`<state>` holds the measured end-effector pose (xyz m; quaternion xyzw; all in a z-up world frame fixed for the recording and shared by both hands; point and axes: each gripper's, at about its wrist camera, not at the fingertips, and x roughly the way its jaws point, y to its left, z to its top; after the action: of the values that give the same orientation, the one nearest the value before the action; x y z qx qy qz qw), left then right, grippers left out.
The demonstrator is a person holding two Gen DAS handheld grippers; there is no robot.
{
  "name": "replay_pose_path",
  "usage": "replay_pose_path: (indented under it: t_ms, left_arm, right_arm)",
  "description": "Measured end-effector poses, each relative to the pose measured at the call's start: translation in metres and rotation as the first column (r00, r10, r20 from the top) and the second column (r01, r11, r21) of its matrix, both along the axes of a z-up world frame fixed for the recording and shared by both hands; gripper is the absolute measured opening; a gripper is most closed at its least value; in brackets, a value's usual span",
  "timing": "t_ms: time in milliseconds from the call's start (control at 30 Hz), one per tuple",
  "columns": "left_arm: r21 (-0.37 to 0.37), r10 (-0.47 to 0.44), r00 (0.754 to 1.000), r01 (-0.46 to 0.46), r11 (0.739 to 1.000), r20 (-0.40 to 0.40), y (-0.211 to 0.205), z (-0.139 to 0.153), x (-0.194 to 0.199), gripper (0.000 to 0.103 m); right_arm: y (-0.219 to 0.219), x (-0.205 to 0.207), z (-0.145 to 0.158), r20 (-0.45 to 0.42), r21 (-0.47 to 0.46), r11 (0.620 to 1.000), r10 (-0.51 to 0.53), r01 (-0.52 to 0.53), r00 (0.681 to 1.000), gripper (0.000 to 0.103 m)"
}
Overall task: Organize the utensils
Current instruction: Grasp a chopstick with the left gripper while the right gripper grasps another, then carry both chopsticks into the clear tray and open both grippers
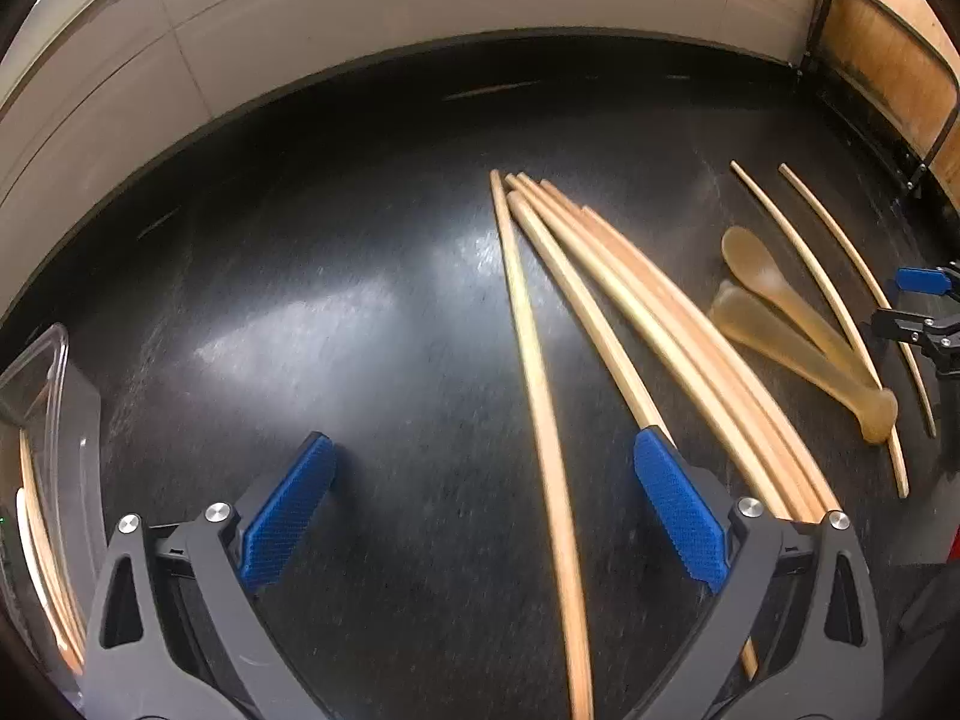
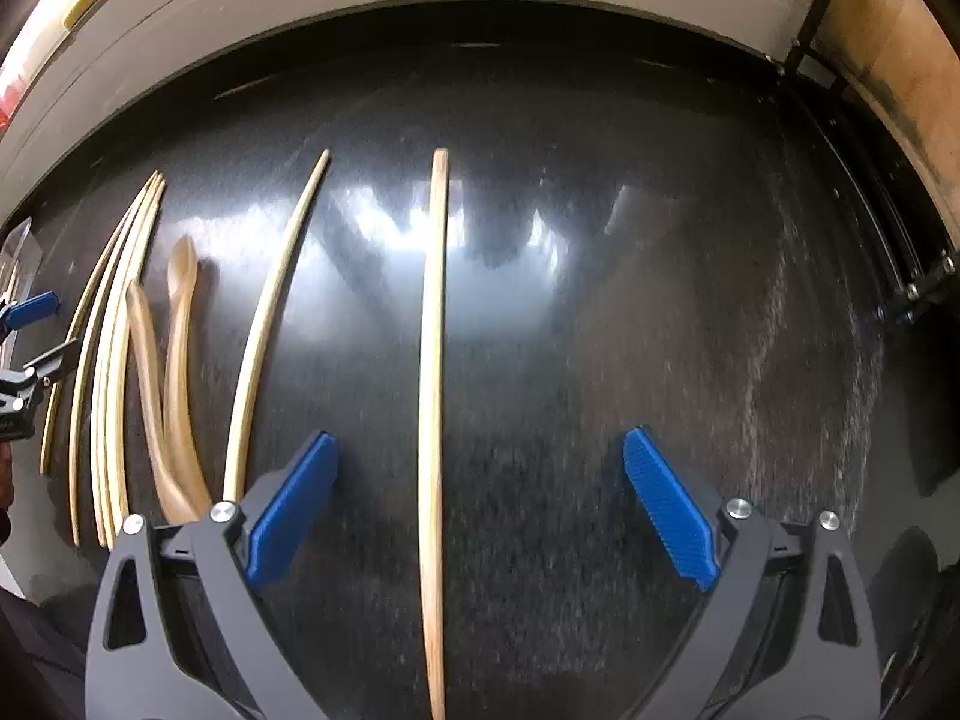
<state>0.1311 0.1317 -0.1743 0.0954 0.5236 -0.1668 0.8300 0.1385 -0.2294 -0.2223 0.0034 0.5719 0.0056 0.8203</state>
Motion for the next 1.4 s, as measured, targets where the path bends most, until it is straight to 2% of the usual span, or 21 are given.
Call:
replay_pose_path:
  t_ms: [133,200,267,300,333,367,467,500,533,567,733,900,1233,1400]
  left_arm:
    - [-0.002,0.004,1.0,-0.004,1.0,0.004,-0.005,-0.001,0.006,0.097]
    - [-0.003,0.013,1.0,-0.013,1.0,0.005,-0.007,-0.003,0.011,0.097]
    - [0.001,0.02,1.0,-0.02,1.0,0.001,-0.009,-0.002,0.01,0.096]
    - [0.0,0.022,1.0,-0.022,1.0,-0.002,-0.01,-0.001,0.01,0.092]
    - [-0.003,0.02,1.0,-0.02,1.0,0.012,-0.012,0.002,0.011,0.079]
    - [-0.005,0.019,1.0,-0.018,1.0,0.02,-0.014,0.004,0.01,0.071]
    - [-0.006,0.023,1.0,-0.023,1.0,0.018,-0.021,0.009,0.016,0.026]
    - [-0.011,0.027,1.0,-0.027,1.0,0.01,-0.024,0.01,0.019,0.02]
    - [-0.016,0.03,1.0,-0.03,0.999,0.004,-0.024,0.01,0.021,0.008]
    - [-0.018,0.035,0.999,-0.035,0.999,-0.001,-0.025,0.01,0.022,0.006]
    - [-0.02,0.059,0.998,-0.06,0.998,-0.036,-0.029,0.013,0.027,0.006]
    - [-0.036,0.084,0.996,-0.085,0.996,-0.027,-0.023,0.029,0.021,0.006]
    - [-0.074,0.158,0.986,-0.161,0.984,-0.045,-0.004,0.073,-0.011,0.006]
    - [-0.087,0.202,0.978,-0.205,0.975,-0.046,0.018,0.096,-0.027,0.006]
  right_arm:
    - [0.0,0.013,0.001,0.006,0.002,1.0,0.012,-0.012,1.0,0.092]
    - [0.001,0.012,0.005,0.016,0.004,1.0,0.024,-0.024,1.0,0.085]
    - [0.002,0.014,0.008,0.019,0.006,0.999,0.036,-0.036,0.999,0.07]
    - [0.003,0.016,0.011,0.025,0.008,0.999,0.042,-0.043,0.999,0.063]
    - [0.003,0.014,0.013,0.032,0.009,0.999,0.043,-0.044,0.999,0.046]
    - [0.004,0.014,0.015,0.037,0.012,0.999,0.043,-0.044,0.998,0.029]
    - [0.006,0.016,0.016,0.034,0.026,0.999,0.037,-0.038,0.999,0.012]
    - [0.005,0.015,0.017,0.032,0.03,0.999,0.037,-0.038,0.999,0.009]
    - [0.006,0.016,0.018,0.027,0.031,0.999,0.036,-0.037,0.999,0.008]
    - [0.006,0.015,0.018,0.025,0.03,0.999,0.034,-0.035,0.999,0.008]
    - [0.005,0.012,0.02,0.012,0.061,0.998,0.009,-0.01,1.0,0.008]
    - [0.003,0.002,0.029,0.018,0.079,0.997,-0.019,0.017,1.0,0.008]
    - [0.017,-0.032,0.079,0.073,0.102,0.995,-0.012,0.004,0.997,0.008]
    - [0.046,-0.044,0.105,0.093,0.125,0.991,0.026,-0.038,0.995,0.008]
